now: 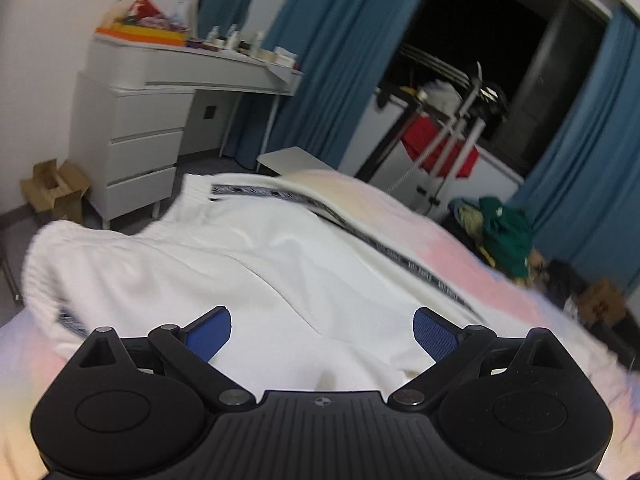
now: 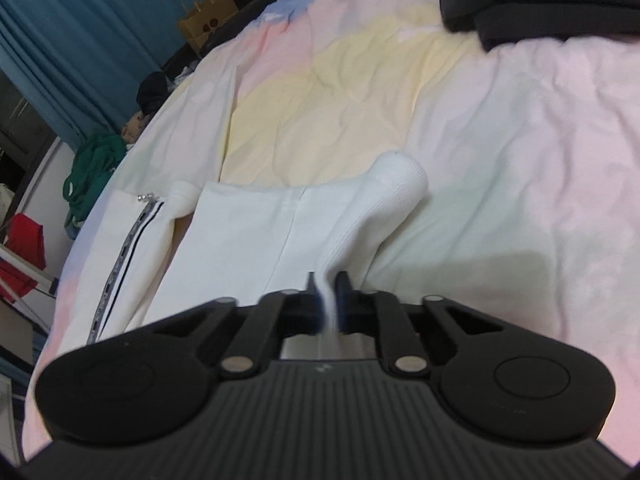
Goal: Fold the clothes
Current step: 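Grasp the ribbed waistband with the left gripper while the right gripper holds the cuff, then lift the waistband with the left gripper and fold it toward the cuff held by the right gripper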
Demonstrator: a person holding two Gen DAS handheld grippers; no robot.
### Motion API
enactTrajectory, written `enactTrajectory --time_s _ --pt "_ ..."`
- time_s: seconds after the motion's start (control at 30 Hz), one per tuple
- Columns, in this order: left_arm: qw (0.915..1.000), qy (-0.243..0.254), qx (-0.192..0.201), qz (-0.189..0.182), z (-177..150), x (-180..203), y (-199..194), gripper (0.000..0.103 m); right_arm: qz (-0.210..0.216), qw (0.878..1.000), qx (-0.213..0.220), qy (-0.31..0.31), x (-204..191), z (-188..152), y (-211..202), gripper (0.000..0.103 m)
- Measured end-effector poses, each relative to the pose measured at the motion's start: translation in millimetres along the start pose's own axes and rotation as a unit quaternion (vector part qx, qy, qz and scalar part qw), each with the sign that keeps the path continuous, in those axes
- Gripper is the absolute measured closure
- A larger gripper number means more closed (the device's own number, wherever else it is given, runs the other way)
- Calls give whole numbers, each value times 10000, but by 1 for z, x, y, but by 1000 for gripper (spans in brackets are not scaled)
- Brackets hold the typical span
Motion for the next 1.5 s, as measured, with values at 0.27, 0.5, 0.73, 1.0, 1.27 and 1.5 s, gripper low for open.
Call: enactTrajectory --time_s 0.27,0.5,0.73,1.0,1.27,1.5 --pt "9726 -2026 -691 902 54 -107 -34 4 -73 9979 341 -541 -10 7 -6 97" --pt "9143 -3743 -1345 763 44 -176 -38 4 -46 9986 334 -418 -7 10 -8 96" --pt "9020 -3941 -1683 529 15 -174 -12 6 -96 9993 256 -265 -2 11 -4 96" --pt "8938 -4149 -1681 287 -5 -166 27 15 -151 9995 201 -210 1 9 -2 96" --pt "9261 -3301 -1679 725 3 -166 60 89 -176 9994 196 -227 1 7 0 96" --pt "9720 -2138 -887 -405 65 -115 9 92 100 9991 416 28 2 14 -6 97"
Point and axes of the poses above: each gripper's, at about its wrist camera, not at the fingertips, and y roughly the way its jaws point, x to its right, z to its top, the point moved 5 cm from there along y, roughly the way its jaws point, and after that the axes turned 11 degrees about x, right-handed, at the moved point
